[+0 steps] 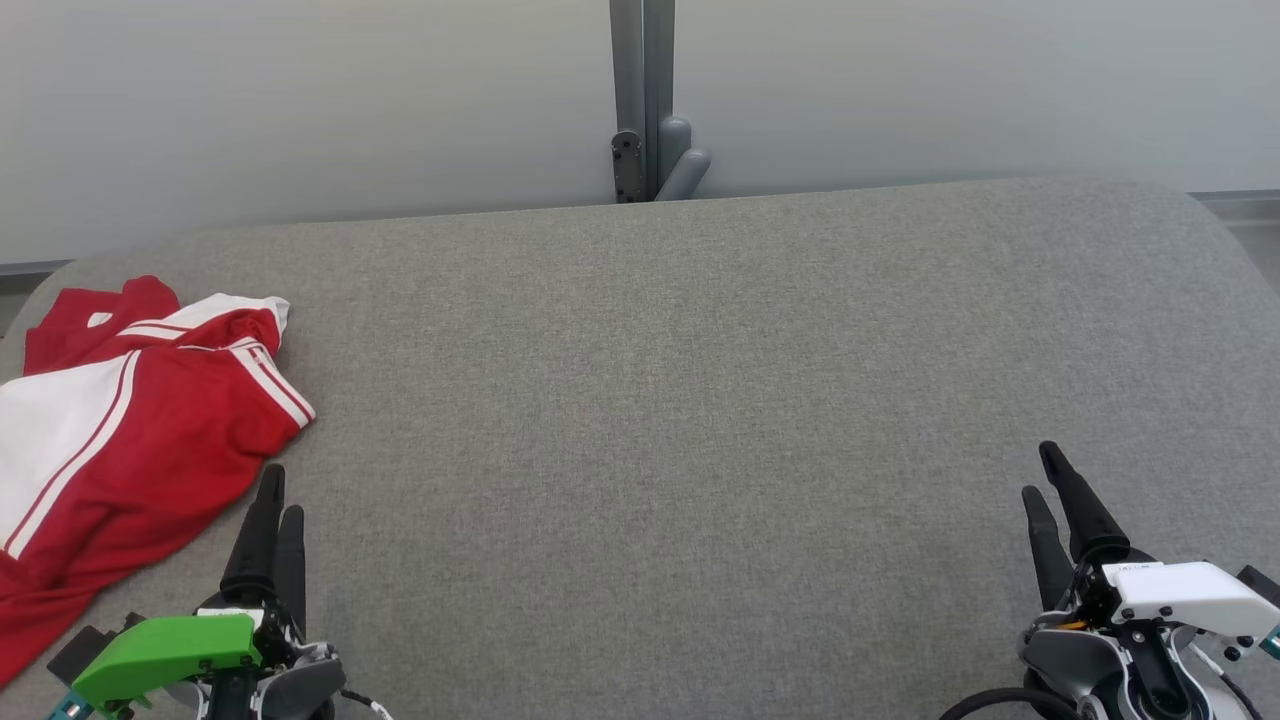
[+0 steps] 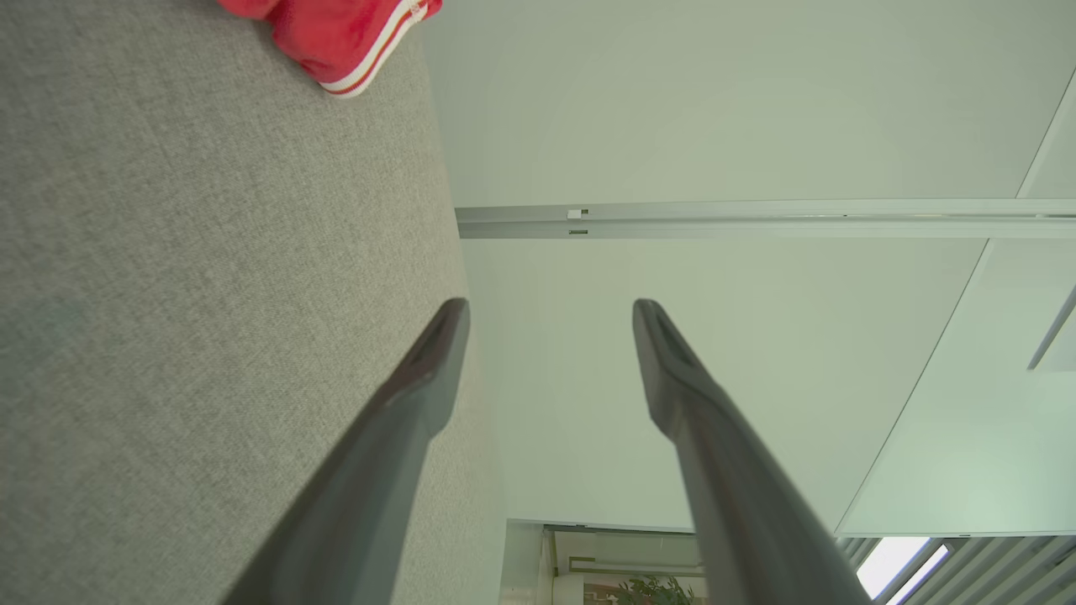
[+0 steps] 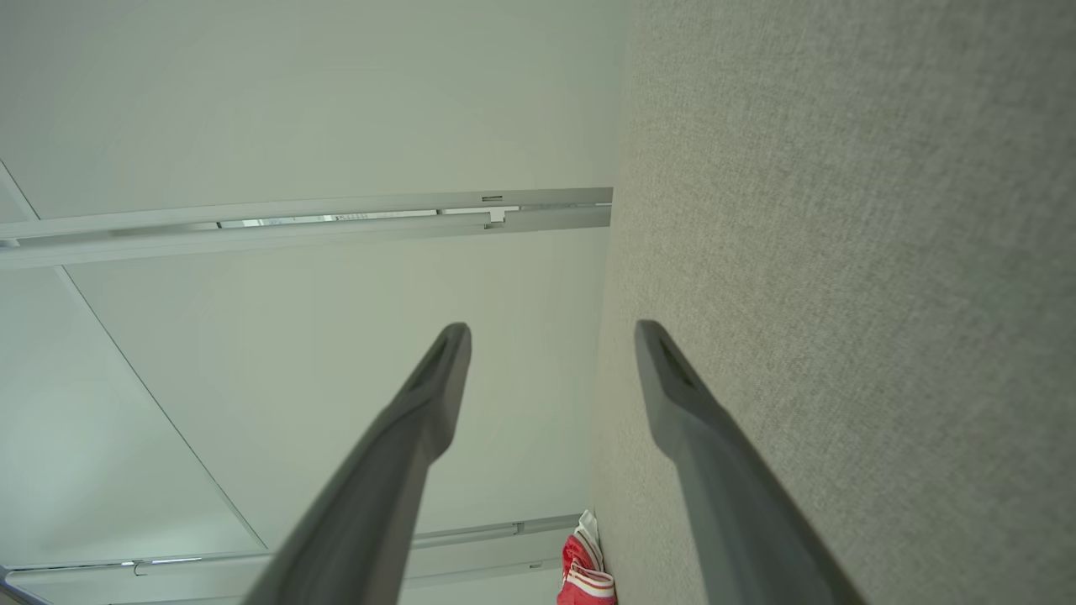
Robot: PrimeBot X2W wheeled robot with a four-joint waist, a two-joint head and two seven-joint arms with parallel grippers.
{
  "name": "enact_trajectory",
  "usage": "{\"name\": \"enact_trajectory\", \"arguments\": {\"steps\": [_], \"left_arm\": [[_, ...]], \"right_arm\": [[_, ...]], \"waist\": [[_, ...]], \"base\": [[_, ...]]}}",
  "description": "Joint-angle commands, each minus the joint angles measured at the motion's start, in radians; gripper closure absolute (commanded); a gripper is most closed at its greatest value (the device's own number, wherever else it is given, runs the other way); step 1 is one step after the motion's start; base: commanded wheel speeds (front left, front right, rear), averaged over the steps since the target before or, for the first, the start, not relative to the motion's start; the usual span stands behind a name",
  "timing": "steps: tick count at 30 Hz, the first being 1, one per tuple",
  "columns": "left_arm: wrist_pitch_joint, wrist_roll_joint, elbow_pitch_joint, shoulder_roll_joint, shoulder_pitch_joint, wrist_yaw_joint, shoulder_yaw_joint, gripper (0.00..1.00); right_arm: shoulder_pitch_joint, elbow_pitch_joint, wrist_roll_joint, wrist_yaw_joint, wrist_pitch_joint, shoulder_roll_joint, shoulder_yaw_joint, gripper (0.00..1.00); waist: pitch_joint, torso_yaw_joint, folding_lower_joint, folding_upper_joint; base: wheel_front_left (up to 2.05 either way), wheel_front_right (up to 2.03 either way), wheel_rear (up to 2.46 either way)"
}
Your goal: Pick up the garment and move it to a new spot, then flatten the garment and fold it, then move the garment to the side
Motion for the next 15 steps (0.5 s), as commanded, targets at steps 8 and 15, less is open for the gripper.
{"name": "enact_trajectory", "arguments": {"steps": [8, 15], "left_arm": [[-0.051, 0.091, -0.014, 0.017, -0.008, 0.002, -0.036, 0.00], [-0.083, 0.272, -0.029, 0.019, -0.005, 0.009, -0.045, 0.00]], "right_arm": [[-0.007, -0.045, -0.192, 0.000, -0.049, -0.015, 0.019, 0.00], [0.004, -0.091, -0.406, 0.000, -0.081, -0.015, 0.036, 0.00]], "waist": [[0.000, 0.000, 0.0000, 0.0011], [0.000, -0.001, 0.0000, 0.0018]], "base": [[0.00, 0.00, 0.00], [0.00, 0.00, 0.00]]}}
